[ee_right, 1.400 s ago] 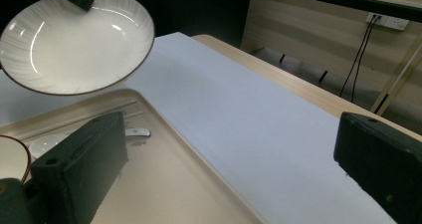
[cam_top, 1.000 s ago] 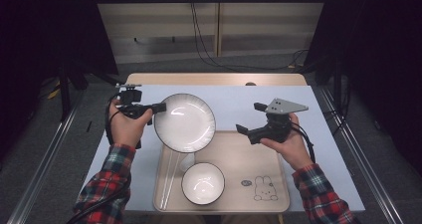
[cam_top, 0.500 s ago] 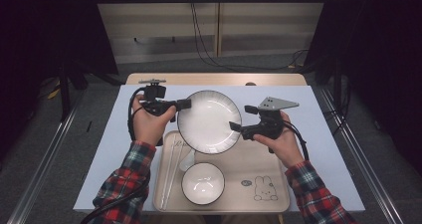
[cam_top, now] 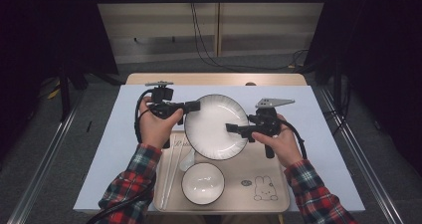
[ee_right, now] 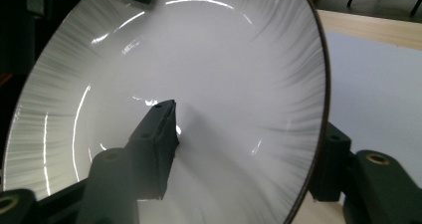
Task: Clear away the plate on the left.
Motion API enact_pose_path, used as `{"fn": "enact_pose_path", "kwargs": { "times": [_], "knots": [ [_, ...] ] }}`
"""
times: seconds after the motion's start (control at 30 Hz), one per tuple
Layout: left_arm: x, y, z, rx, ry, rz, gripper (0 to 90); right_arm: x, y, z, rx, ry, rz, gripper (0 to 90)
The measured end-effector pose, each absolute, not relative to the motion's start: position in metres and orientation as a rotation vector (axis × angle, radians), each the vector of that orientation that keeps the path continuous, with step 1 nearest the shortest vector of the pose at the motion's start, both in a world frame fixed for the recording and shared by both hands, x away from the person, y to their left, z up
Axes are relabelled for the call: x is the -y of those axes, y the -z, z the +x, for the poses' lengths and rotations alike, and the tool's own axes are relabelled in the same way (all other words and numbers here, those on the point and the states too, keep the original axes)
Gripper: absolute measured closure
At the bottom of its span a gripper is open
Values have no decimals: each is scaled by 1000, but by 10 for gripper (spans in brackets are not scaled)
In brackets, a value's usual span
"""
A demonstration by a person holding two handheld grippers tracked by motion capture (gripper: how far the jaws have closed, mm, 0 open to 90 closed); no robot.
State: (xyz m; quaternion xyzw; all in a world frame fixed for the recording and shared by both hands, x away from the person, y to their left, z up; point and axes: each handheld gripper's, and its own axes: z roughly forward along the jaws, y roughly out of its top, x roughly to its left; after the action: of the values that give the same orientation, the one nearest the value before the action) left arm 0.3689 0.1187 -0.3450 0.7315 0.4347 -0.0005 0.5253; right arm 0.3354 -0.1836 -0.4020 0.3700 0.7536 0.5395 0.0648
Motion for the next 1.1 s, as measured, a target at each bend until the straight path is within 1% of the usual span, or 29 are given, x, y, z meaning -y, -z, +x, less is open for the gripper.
{"fn": "enact_pose_path", "kwargs": {
  "times": [0.07, 0.1, 0.17, 0.2, 0.3, 0.33, 0.37, 0.47, 0.63, 0.83, 0.9, 0.93, 0.97, 1.03, 1.1],
  "knots": [
    [-120, 346, 370, -1027, 18, 1748, 827, 186, 401, 335, -2268, -1646, 1132, 437],
    [-120, 346, 370, -1019, 26, 1749, 827, 188, 400, 335, -2270, -1668, 1147, 471],
    [-120, 345, 370, -1004, 44, 1738, 825, 193, 398, 334, -2266, -1711, 1216, 572],
    [-119, 345, 370, -992, 47, 1742, 824, 196, 397, 334, -2264, -1738, 1242, 607],
    [-115, 347, 369, -959, 53, 1773, 806, 206, 391, 331, -2205, -1777, 1334, 758],
    [-114, 347, 369, -948, 51, 1788, 793, 208, 388, 330, -2194, -1769, 1344, 792],
    [-112, 348, 369, -943, 51, 1785, 787, 210, 386, 329, -2189, -1753, 1359, 807],
    [-112, 352, 371, -932, 65, 1791, 797, 214, 380, 324, -2116, -1730, 1378, 839],
    [-106, 360, 371, -917, 70, 1823, 832, 216, 367, 318, -2018, -1650, 1357, 854],
    [-105, 367, 376, -929, 87, 1796, 816, 214, 361, 315, -2011, -1557, 1335, 855],
    [-106, 367, 377, -923, 66, 1809, 803, 214, 361, 315, -2011, -1513, 1328, 854],
    [-107, 368, 377, -923, 51, 1804, 776, 215, 362, 315, -2018, -1493, 1322, 855],
    [-108, 369, 377, -930, 31, 1809, 729, 215, 363, 316, -2017, -1486, 1322, 855],
    [-114, 371, 376, -945, 11, 1811, 673, 218, 366, 316, -2016, -1473, 1342, 855],
    [-118, 374, 375, -945, -32, 1817, 582, 222, 368, 317, -2022, -1470, 1357, 855]
  ]
}}
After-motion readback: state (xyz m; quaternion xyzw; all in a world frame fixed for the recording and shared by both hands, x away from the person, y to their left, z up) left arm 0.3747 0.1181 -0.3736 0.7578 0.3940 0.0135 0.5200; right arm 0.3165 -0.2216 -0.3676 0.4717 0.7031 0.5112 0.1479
